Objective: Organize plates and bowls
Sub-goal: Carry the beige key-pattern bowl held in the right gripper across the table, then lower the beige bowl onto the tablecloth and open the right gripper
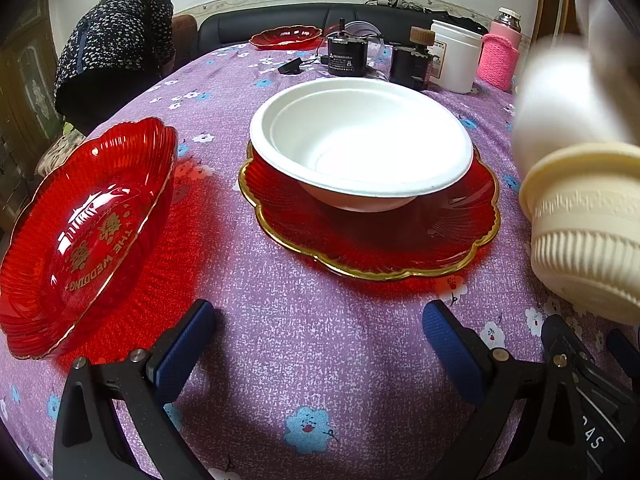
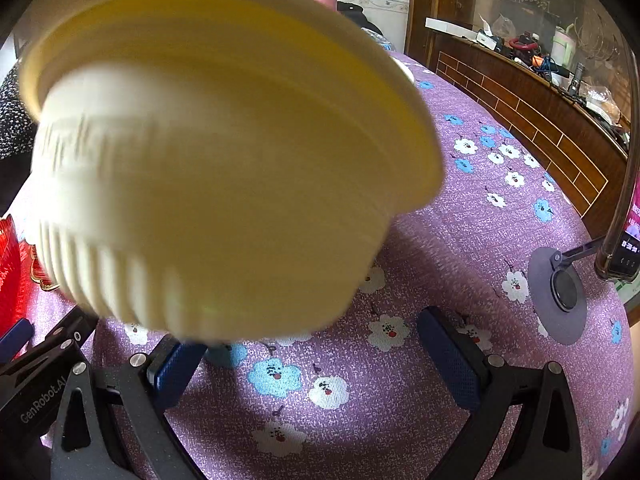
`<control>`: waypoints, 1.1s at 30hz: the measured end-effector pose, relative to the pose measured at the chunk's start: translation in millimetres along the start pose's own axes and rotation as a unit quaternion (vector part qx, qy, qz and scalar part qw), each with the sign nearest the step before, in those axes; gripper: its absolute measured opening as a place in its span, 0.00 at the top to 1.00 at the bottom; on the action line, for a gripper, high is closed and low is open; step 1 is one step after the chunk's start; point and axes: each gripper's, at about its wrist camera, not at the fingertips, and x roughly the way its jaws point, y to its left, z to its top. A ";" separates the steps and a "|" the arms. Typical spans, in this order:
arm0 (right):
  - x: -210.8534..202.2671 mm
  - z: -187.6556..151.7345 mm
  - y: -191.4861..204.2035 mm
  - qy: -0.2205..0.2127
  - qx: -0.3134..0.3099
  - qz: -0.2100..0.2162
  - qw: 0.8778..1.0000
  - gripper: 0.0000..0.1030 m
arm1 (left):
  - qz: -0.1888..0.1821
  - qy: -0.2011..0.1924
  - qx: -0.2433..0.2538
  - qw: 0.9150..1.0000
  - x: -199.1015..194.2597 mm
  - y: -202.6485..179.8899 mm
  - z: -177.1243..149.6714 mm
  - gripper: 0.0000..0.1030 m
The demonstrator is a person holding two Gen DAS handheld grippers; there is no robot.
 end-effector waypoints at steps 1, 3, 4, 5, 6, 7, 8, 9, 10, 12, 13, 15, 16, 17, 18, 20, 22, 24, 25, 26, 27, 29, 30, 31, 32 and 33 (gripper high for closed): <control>0.0 0.0 0.0 0.000 0.000 0.000 1.000 0.01 | 0.000 0.000 0.000 1.000 0.0 0.0 0.0 0.00; 0.0 -0.1 0.0 0.000 0.000 0.000 1.000 0.01 | 0.000 0.000 0.000 1.000 0.0 0.0 0.0 0.00; 0.0 -0.1 0.1 0.000 0.000 0.000 1.000 0.01 | 0.000 0.000 0.000 1.000 0.0 0.0 0.0 0.00; 0.0 -0.2 0.1 0.000 0.000 0.000 1.000 0.01 | 0.000 0.000 0.000 1.000 0.0 0.0 0.0 0.00; 0.0 -0.2 0.1 0.000 0.000 0.000 1.000 0.01 | 0.000 0.000 0.000 1.000 0.0 -0.1 0.0 0.00; 0.0 -0.2 0.1 0.000 0.000 0.000 1.000 0.01 | 0.000 0.000 0.000 1.000 0.0 0.0 0.0 0.00; 0.0 -0.2 0.2 0.000 0.000 0.000 1.000 0.01 | 0.000 0.000 0.000 1.000 0.0 0.0 0.0 0.00; 0.0 -0.3 0.2 0.000 0.000 0.000 1.000 0.01 | -0.001 0.000 0.001 1.000 0.0 0.1 0.0 0.00; 0.0 -0.3 0.2 0.000 0.000 0.000 1.000 0.01 | -0.001 0.000 0.001 1.000 0.4 0.1 1.0 0.00; 0.1 -0.3 0.2 0.000 0.000 0.000 1.000 0.01 | -0.001 0.000 0.001 1.000 0.8 -0.2 0.9 0.00; 0.0 -0.3 0.2 0.000 0.000 0.000 1.000 0.01 | -0.001 0.000 0.001 1.000 0.8 -0.2 0.9 0.00; 0.1 -0.4 0.3 0.000 0.000 0.000 1.000 0.01 | 0.000 0.000 0.001 1.000 1.2 -0.5 1.4 0.00; 0.1 -0.4 0.3 0.000 0.000 0.000 1.000 0.01 | 0.000 0.000 0.001 1.000 1.2 -0.6 1.4 0.00; 0.1 -0.4 0.3 0.000 0.000 0.000 1.000 0.01 | 0.000 0.000 0.001 1.000 1.3 -0.7 1.5 0.00; 0.0 -0.4 0.3 0.000 0.000 0.000 1.000 0.01 | 0.000 0.000 0.001 1.000 -0.3 0.6 -0.3 0.00; 0.0 -0.4 0.4 0.000 0.000 0.000 1.000 0.01 | -0.001 0.000 0.001 1.000 -0.4 0.7 -0.3 0.00; 0.0 -0.4 0.5 0.000 0.000 0.000 1.000 0.01 | -0.001 0.001 0.000 1.000 -0.5 0.3 -0.7 0.00; -0.1 -0.7 0.4 0.000 0.000 0.000 1.000 0.01 | -0.001 0.000 0.001 1.000 -1.3 0.0 -1.3 0.00; -0.3 0.0 -0.2 0.000 0.000 0.000 1.000 0.01 | -0.001 0.000 0.001 1.000 -1.5 -0.8 -0.8 0.00; -0.3 0.1 -0.2 0.000 0.000 0.000 1.000 0.01 | -0.001 0.000 0.001 1.000 -1.5 -0.8 -0.8 0.00; -0.3 0.2 -0.3 0.000 0.000 0.000 1.000 0.01 | -0.001 0.000 0.001 1.000 -1.5 -0.8 -0.8 0.00; -0.2 0.2 -0.1 0.000 0.000 0.000 1.000 0.01 | -0.001 0.000 0.001 1.000 -1.6 -0.7 -0.8 0.00; -0.2 0.4 -0.2 0.000 0.000 0.000 1.000 0.01 | -0.001 0.000 0.001 1.000 -1.6 -0.7 -0.9 0.00; -0.2 0.2 -0.1 0.000 0.000 0.000 1.000 0.01 | -0.001 0.000 0.001 1.000 -1.6 -0.7 -0.9 0.00; -0.2 0.3 -0.2 0.000 0.000 0.000 1.000 0.01 | -0.001 0.000 0.001 1.000 -1.6 -0.7 -0.9 0.00; -0.1 0.4 -0.1 0.000 0.000 0.000 1.000 0.01 | -0.001 0.000 0.001 1.000 -1.7 -0.8 -0.9 0.00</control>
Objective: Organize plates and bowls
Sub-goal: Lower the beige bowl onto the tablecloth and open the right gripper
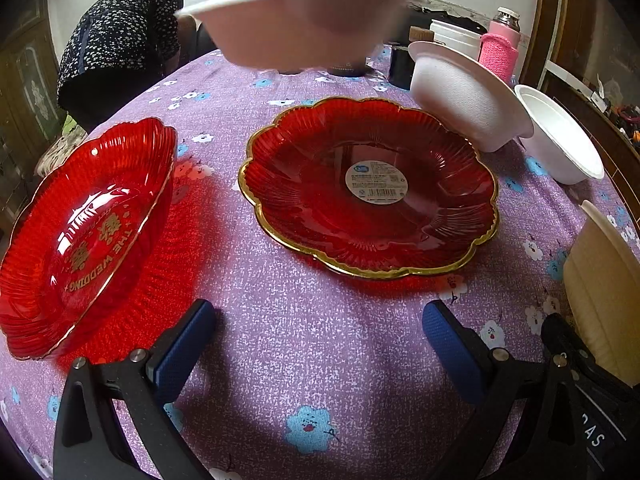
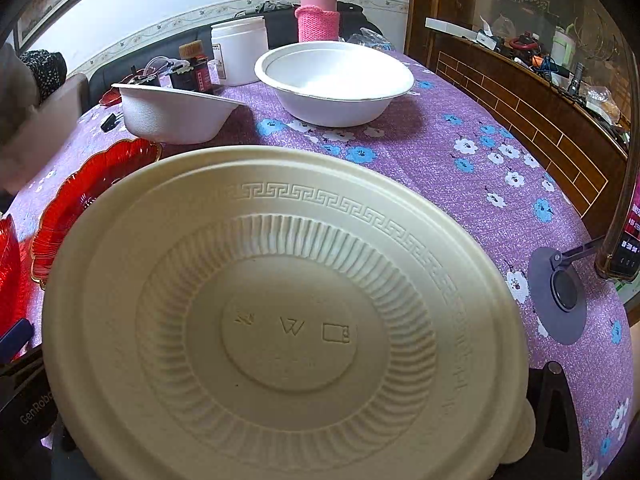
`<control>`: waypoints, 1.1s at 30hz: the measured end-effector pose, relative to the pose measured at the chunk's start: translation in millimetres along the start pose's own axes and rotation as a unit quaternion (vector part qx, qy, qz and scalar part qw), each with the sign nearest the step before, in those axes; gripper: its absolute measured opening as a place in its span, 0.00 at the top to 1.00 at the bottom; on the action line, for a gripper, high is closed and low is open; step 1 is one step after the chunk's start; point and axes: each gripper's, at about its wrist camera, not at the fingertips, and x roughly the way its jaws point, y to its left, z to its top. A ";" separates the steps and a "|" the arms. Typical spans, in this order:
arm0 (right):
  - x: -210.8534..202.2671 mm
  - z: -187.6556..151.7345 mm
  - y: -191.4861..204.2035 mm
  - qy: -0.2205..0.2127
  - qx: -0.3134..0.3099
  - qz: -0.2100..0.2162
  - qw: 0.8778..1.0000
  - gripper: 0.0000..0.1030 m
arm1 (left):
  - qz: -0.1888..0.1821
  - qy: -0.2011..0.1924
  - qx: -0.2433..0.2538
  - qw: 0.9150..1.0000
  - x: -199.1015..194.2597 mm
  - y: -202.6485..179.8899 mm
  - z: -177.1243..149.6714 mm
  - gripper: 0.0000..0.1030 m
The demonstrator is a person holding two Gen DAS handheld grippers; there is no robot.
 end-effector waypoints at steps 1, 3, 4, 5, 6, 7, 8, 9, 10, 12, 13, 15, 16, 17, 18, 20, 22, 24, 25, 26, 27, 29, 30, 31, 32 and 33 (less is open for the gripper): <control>0.0 0.1 0.0 0.000 0.000 0.000 1.000 0.01 | 0.000 0.000 0.000 1.000 0.1 0.0 0.0 0.00; 0.1 0.2 -0.1 0.000 0.000 0.000 1.000 0.01 | -0.001 0.000 0.001 1.000 0.0 -0.1 -0.1 0.00; 0.3 0.2 -0.1 0.000 0.000 0.000 1.000 0.01 | -0.001 0.000 0.001 1.000 -2.6 1.3 -2.5 0.00; 0.4 0.3 -0.2 0.000 0.000 0.000 1.000 0.01 | -0.001 0.000 0.001 1.000 -2.8 1.6 -2.6 0.00; 0.5 0.3 -0.3 0.000 0.000 0.000 1.000 0.01 | -0.002 0.000 0.002 1.000 -3.2 1.7 -2.8 0.00; 0.6 0.4 -0.4 0.000 0.000 0.000 1.000 0.01 | -0.002 0.000 0.002 1.000 -3.1 2.0 -2.7 0.00; 0.7 0.4 -0.5 0.000 0.000 0.000 1.000 0.01 | -0.002 0.000 0.002 1.000 -2.9 1.6 -2.4 0.00; 0.9 0.4 -0.6 0.000 0.000 0.000 1.000 0.01 | -0.002 0.000 0.002 1.000 -2.9 1.8 -2.4 0.00; 1.0 0.4 -0.6 0.000 0.000 0.000 1.000 0.01 | -0.002 0.000 0.002 1.000 -3.0 1.7 -2.4 0.00; 1.2 0.6 -0.8 0.000 0.000 0.000 1.000 0.01 | -0.002 0.000 0.002 1.000 -2.9 1.6 -2.4 0.00; 1.3 0.7 -1.0 0.000 0.000 0.000 1.000 0.01 | -0.002 0.000 0.002 1.000 -2.9 1.6 -2.4 0.00; 1.1 0.6 -0.8 0.000 0.000 0.000 1.000 0.01 | -0.002 0.000 0.002 1.000 -1.8 1.5 -1.6 0.00; 1.0 0.5 -0.8 0.000 0.000 0.000 1.000 0.01 | -0.002 0.000 0.002 1.000 -1.7 1.4 -1.7 0.00; 0.9 0.4 -0.7 0.000 0.000 0.000 1.000 0.01 | -0.002 0.000 0.002 1.000 -1.8 1.5 -1.7 0.00; 0.7 0.4 -0.7 0.000 0.000 0.000 1.000 0.01 | -0.002 0.000 0.002 1.000 -1.7 1.4 -1.7 0.00; 0.5 0.3 -0.6 0.000 0.000 0.000 1.000 0.01 | -0.002 0.000 0.002 1.000 -1.7 1.4 -1.8 0.00; 0.2 0.2 -0.6 0.000 0.000 0.000 1.000 0.01 | -0.002 0.000 0.002 1.000 -1.7 1.3 -1.7 0.00; 0.0 0.1 -0.5 0.000 0.000 0.000 1.000 0.01 | -0.002 0.001 0.003 1.000 -0.5 1.2 -0.7 0.00; 0.0 0.1 -0.4 0.000 0.000 0.000 1.000 0.01 | -0.002 0.001 0.003 1.000 -0.4 1.1 -0.7 0.00; 0.1 0.1 -0.3 0.000 0.000 0.000 1.000 0.01 | -0.002 0.001 0.004 1.000 -0.1 0.8 -1.1 0.00; 0.1 0.1 -0.2 0.000 0.000 0.000 1.000 0.01 | -0.002 0.001 0.004 1.000 0.0 0.6 -1.3 0.00; 0.2 0.1 0.0 0.000 0.000 0.000 1.000 0.01 | -0.002 0.001 0.004 1.000 0.1 0.5 -1.6 0.00; 0.2 0.1 0.1 0.000 0.000 0.000 1.000 0.01 | -0.002 0.001 0.004 1.000 0.2 0.4 -1.5 0.00; 0.3 0.1 0.2 0.000 0.000 0.000 1.000 0.01 | -0.002 0.001 0.004 1.000 0.4 0.4 -1.6 0.00; 0.3 0.1 0.3 0.000 0.000 0.000 1.000 0.01 | -0.002 0.001 0.004 1.000 0.2 0.2 -1.5 0.00; 0.3 0.1 0.3 0.000 0.000 0.000 1.000 0.01 | -0.002 0.001 0.004 1.000 0.0 1.0 -2.1 0.00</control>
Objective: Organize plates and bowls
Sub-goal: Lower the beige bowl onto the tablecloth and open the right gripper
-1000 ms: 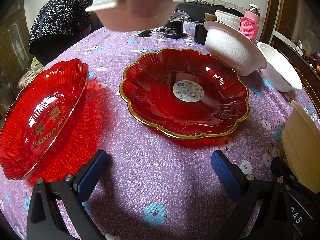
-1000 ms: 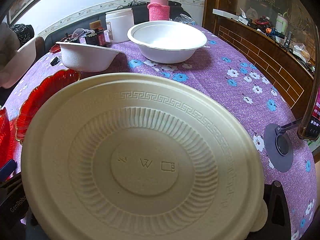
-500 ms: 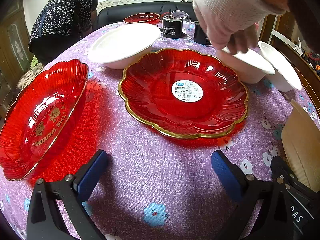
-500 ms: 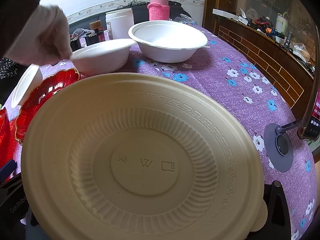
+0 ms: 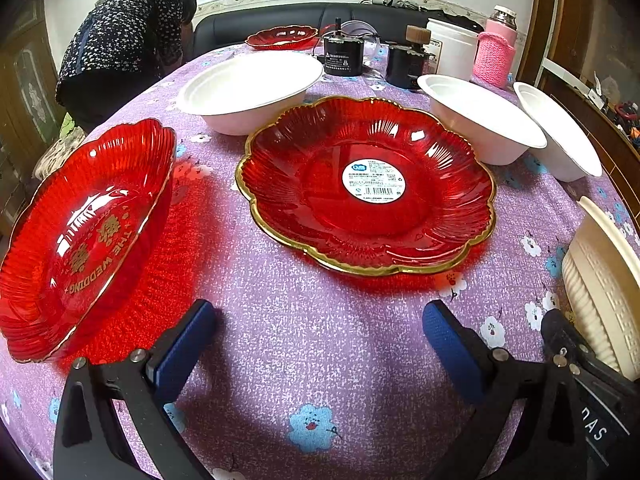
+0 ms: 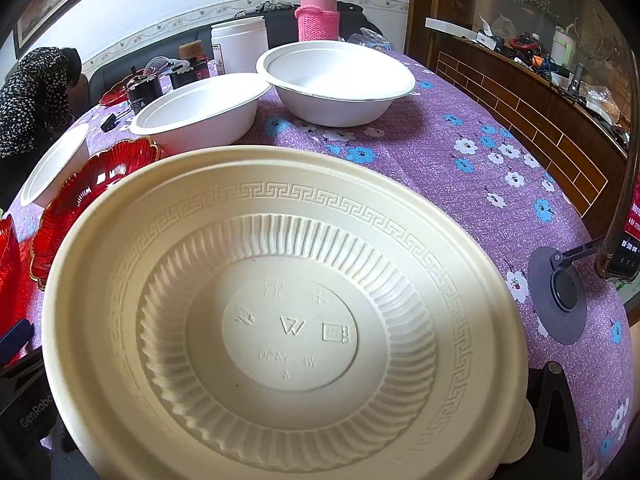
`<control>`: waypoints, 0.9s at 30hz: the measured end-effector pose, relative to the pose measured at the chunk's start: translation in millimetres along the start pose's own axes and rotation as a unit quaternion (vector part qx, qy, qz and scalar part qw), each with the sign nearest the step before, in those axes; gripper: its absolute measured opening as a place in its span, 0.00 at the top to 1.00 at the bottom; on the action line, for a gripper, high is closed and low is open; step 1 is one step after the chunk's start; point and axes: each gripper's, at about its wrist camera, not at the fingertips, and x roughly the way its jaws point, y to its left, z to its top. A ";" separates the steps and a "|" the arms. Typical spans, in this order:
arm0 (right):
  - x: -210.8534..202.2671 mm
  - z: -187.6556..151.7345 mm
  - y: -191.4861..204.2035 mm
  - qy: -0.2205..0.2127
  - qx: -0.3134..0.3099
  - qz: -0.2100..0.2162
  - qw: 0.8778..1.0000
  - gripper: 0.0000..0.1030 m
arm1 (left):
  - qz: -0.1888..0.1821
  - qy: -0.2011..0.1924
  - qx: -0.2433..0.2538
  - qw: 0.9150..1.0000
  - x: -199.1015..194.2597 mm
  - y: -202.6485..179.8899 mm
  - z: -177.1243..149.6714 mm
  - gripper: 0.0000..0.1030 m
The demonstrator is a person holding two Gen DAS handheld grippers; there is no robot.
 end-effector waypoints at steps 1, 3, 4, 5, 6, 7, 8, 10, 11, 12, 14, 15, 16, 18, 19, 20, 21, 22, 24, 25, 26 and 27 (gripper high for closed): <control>0.0 0.0 0.0 0.000 0.000 0.000 1.000 0.01 | 0.000 0.000 0.000 1.000 -0.2 0.1 -0.6 0.00; 0.0 -0.1 0.1 0.000 0.000 0.000 1.000 0.01 | 0.002 0.000 -0.002 1.000 -1.0 -0.5 -0.6 0.00; 0.1 -0.1 0.2 0.000 0.000 0.000 1.000 0.01 | 0.002 0.000 -0.002 1.000 -0.5 0.5 -0.4 0.00; 0.0 -0.2 0.2 0.000 0.000 0.000 1.000 0.01 | 0.002 0.000 -0.003 1.000 -0.3 0.4 -0.3 0.00; 0.0 -0.2 0.2 0.000 0.000 0.000 1.000 0.01 | 0.002 -0.001 -0.004 1.000 -0.6 1.4 0.2 0.00; 0.0 -0.3 0.2 0.000 0.000 0.000 1.000 0.01 | 0.003 -0.002 -0.004 1.000 -2.0 0.1 -2.0 0.00; 0.0 -0.3 0.2 0.000 0.000 0.000 1.000 0.01 | 0.002 -0.002 -0.004 1.000 -2.1 0.7 -2.3 0.00; 0.0 -0.4 0.2 0.000 0.000 0.000 1.000 0.01 | 0.001 -0.001 -0.002 1.000 -2.3 1.3 -2.8 0.00; -0.1 -0.3 0.1 0.000 0.000 0.000 1.000 0.01 | -0.002 -0.001 0.002 1.000 -2.9 2.2 -3.8 0.00; -0.1 -0.2 0.3 0.000 0.000 -0.001 1.000 0.01 | -0.006 0.001 0.009 1.000 -3.8 2.8 -5.1 0.00; -0.7 -1.2 1.8 0.000 -0.001 -0.001 1.000 0.01 | -0.023 0.011 0.028 0.999 -8.1 5.7 -10.2 0.00; -0.7 -1.1 2.3 0.000 -0.001 -0.002 1.000 0.01 | -0.027 0.014 0.035 0.999 -10.9 6.2 -14.3 0.00; -0.6 -0.9 2.2 0.000 -0.001 -0.002 1.000 0.01 | -0.031 0.017 0.044 0.998 -14.6 6.1 -19.2 0.00; -1.1 -0.5 1.9 0.001 0.004 -0.005 1.000 0.01 | -0.034 0.014 0.050 0.998 -20.9 6.2 -28.8 0.00; -1.4 -0.8 1.6 0.002 0.006 -0.004 1.000 0.01 | -0.032 0.013 0.048 0.998 -22.2 6.2 -30.2 0.00; -2.1 -1.6 1.4 0.004 0.007 -0.003 1.000 0.01 | -0.029 0.018 0.047 0.998 -22.9 5.7 -30.9 0.00; -3.4 -3.2 2.0 0.009 0.008 -0.002 1.000 0.01 | -0.030 0.019 0.046 0.998 -23.0 6.1 -31.1 0.00; -3.9 -4.1 4.0 0.015 0.007 -0.002 1.000 0.01 | -0.030 0.019 0.045 0.998 -22.7 6.4 -30.8 0.00; -8.9 -9.5 4.5 0.028 0.009 -0.003 1.000 0.01 | -0.030 0.023 0.045 0.998 -23.3 7.2 -31.8 0.00; -11.5 -13.0 5.2 0.032 0.006 -0.002 0.999 0.01 | -0.032 0.027 0.046 0.998 -23.7 7.9 -31.0 0.00; -12.3 -15.3 5.3 0.034 0.006 -0.003 0.999 0.01 | -0.032 0.029 0.049 0.998 -24.9 8.1 -32.4 0.00; -14.1 -17.7 4.4 0.037 0.005 0.000 0.999 0.01 | -0.033 0.029 0.050 0.998 -26.4 8.5 -34.6 0.00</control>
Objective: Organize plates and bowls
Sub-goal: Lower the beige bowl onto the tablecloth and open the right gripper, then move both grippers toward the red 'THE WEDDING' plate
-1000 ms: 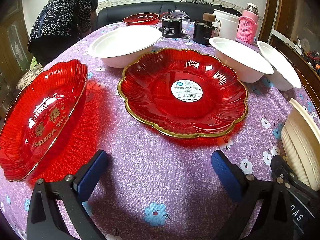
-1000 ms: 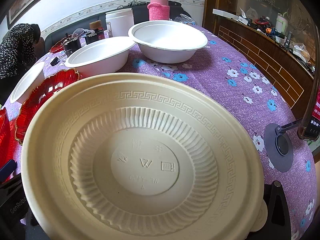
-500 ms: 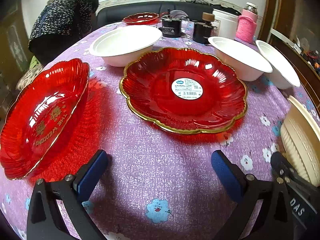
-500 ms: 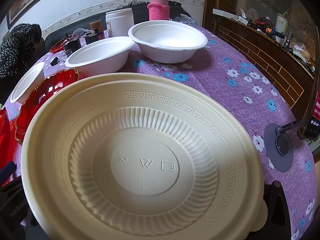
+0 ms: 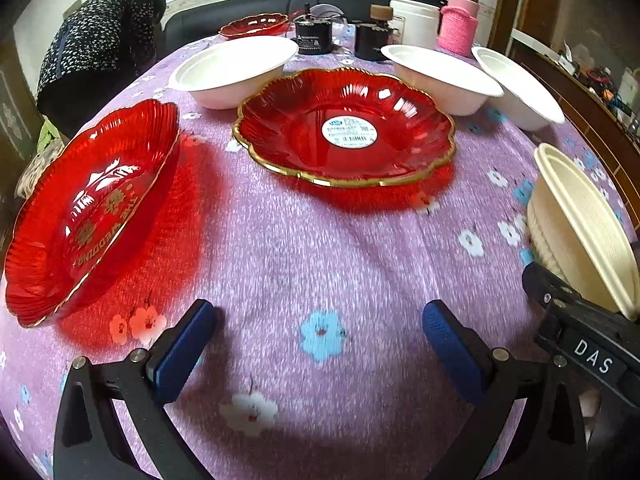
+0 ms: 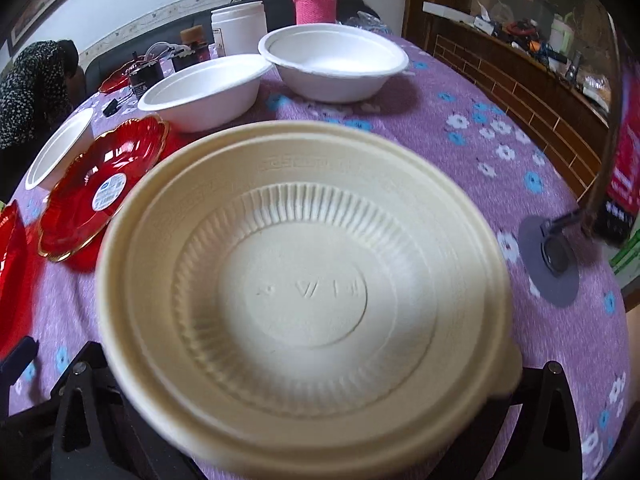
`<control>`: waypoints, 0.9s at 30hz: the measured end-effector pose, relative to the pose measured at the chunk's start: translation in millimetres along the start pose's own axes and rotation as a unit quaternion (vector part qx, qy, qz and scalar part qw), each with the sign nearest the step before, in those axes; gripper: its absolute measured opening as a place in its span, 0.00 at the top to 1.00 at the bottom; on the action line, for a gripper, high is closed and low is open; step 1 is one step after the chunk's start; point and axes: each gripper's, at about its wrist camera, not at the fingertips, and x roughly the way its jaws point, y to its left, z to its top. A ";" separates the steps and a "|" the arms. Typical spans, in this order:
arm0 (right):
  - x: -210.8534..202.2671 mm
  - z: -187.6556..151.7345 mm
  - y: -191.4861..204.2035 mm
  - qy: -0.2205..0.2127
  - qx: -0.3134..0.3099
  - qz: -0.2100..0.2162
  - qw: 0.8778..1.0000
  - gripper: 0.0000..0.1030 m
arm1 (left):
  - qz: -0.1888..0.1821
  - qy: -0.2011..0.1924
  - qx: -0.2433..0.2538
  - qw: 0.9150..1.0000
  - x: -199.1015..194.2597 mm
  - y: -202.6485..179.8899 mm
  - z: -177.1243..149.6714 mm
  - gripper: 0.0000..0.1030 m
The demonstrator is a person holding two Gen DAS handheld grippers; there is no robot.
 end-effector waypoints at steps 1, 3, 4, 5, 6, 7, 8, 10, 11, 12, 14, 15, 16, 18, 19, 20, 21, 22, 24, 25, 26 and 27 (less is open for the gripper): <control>-1.5 -2.4 -0.4 0.003 -0.004 0.002 1.000 0.01 | -0.001 -0.001 0.002 1.000 -2.3 0.2 -3.8 0.00; -4.5 -7.0 -1.5 0.007 -0.010 0.006 1.000 0.01 | -0.003 0.000 0.006 1.000 -4.7 0.5 -6.5 0.00; -6.1 -9.7 -1.5 0.007 -0.012 0.007 1.000 0.01 | -0.005 0.005 0.006 1.000 -6.0 1.4 -8.0 0.00; -7.4 -11.4 -1.5 0.007 -0.014 0.007 1.000 0.01 | -0.005 0.008 0.007 1.000 -6.5 1.4 -8.2 0.00; -9.2 -14.3 -1.6 0.008 -0.015 0.008 1.000 0.01 | -0.007 0.009 0.007 1.000 -8.0 1.6 -9.5 0.00; -10.1 -15.5 -1.4 0.011 -0.014 0.008 1.000 0.01 | -0.012 0.009 0.004 1.000 -11.1 3.3 -10.6 0.00; -11.6 -17.4 -1.0 0.015 -0.016 0.008 1.000 0.01 | -0.017 0.006 0.001 1.000 -15.0 4.9 -11.8 0.00; -14.9 -21.4 -0.1 0.023 -0.022 0.011 0.999 0.01 | -0.030 -0.015 -0.006 0.999 -29.5 9.8 -16.0 0.00; -16.7 -23.3 0.2 0.026 -0.023 0.012 0.999 0.01 | -0.035 -0.027 -0.006 0.999 -36.4 10.7 -18.7 0.00; -19.6 -26.9 0.2 0.027 -0.025 0.014 0.999 0.01 | -0.038 -0.040 -0.004 0.998 -44.0 12.0 -21.8 0.00; -25.0 -34.1 0.0 0.025 -0.026 0.018 0.999 0.01 | -0.041 -0.079 -0.001 0.996 -64.9 16.8 -29.4 0.00; -28.8 -38.4 0.0 0.022 -0.027 0.022 0.999 0.01 | -0.040 -0.094 -0.001 0.995 -72.9 19.2 -32.1 0.00; -32.8 -41.9 0.1 0.017 -0.028 0.026 0.999 0.01 | -0.035 -0.117 -0.002 0.993 -84.8 23.8 -35.5 0.00; -44.3 -48.9 1.3 -0.004 -0.035 0.027 0.999 0.01 | -0.024 -0.146 -0.008 0.989 -100.4 31.6 -38.6 0.00; -49.3 -50.6 2.1 -0.013 -0.038 0.027 0.999 0.01 | -0.021 -0.158 -0.014 0.987 -107.5 36.1 -37.4 0.00; -55.7 -52.8 3.7 -0.027 -0.043 0.027 0.998 0.01 | -0.017 -0.169 -0.021 0.985 -113.9 40.7 -36.9 0.00; -64.1 -55.3 6.1 -0.045 -0.049 0.025 0.997 0.01 | -0.012 -0.182 -0.029 0.983 -121.9 46.5 -38.0 0.00; -72.6 -57.6 8.2 -0.065 -0.054 0.023 0.996 0.01 | -0.002 -0.201 -0.040 0.979 -132.1 52.4 -39.3 0.00; -91.6 -62.4 11.6 -0.109 -0.060 0.024 0.992 0.01 | 0.023 -0.250 -0.062 0.966 -156.1 66.3 -41.0 0.00; -100.4 -64.1 12.5 -0.130 -0.061 0.027 0.989 0.00 | 0.031 -0.269 -0.070 0.960 -165.3 71.2 -41.2 0.00; -109.5 -66.1 15.8 -0.149 -0.066 0.028 0.986 0.00 | 0.037 -0.281 -0.074 0.956 -171.9 76.4 -41.8 0.00; -115.3 -66.7 19.3 -0.160 -0.070 0.028 0.984 0.00 | 0.047 -0.292 -0.079 0.952 -179.2 80.7 -41.3 0.00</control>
